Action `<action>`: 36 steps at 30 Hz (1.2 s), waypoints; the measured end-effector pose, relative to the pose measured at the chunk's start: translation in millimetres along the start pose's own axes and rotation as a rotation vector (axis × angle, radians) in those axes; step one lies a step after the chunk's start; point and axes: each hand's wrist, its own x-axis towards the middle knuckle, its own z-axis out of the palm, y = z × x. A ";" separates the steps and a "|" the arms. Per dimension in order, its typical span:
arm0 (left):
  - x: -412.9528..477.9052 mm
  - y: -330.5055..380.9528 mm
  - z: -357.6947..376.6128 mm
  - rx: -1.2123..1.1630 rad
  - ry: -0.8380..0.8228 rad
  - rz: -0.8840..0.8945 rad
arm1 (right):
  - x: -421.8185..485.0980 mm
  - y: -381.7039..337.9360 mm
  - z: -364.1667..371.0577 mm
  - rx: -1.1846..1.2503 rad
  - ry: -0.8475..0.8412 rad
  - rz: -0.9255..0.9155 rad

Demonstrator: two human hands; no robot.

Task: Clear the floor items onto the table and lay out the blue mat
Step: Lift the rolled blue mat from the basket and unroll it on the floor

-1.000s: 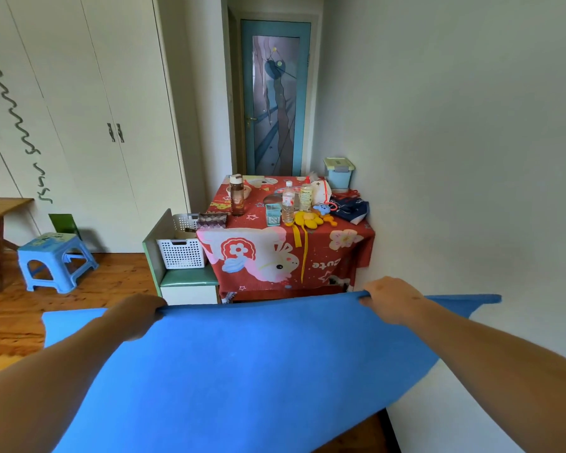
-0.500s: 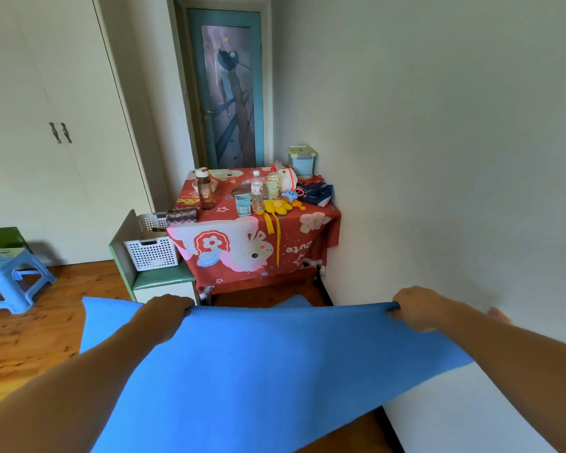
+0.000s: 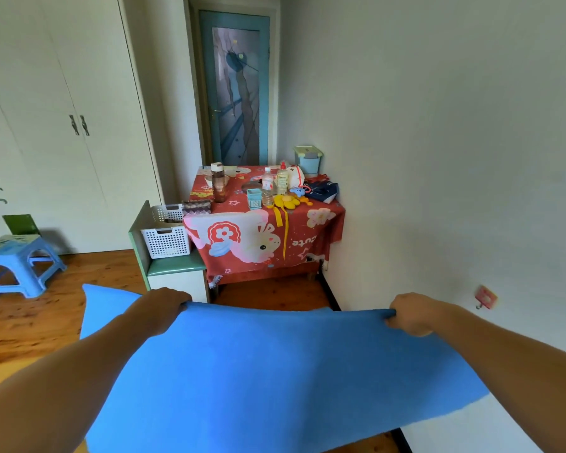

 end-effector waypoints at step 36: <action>-150.5 85.0 49.4 0.030 -0.234 -0.192 | -68.0 38.2 72.1 -0.030 -0.193 -0.192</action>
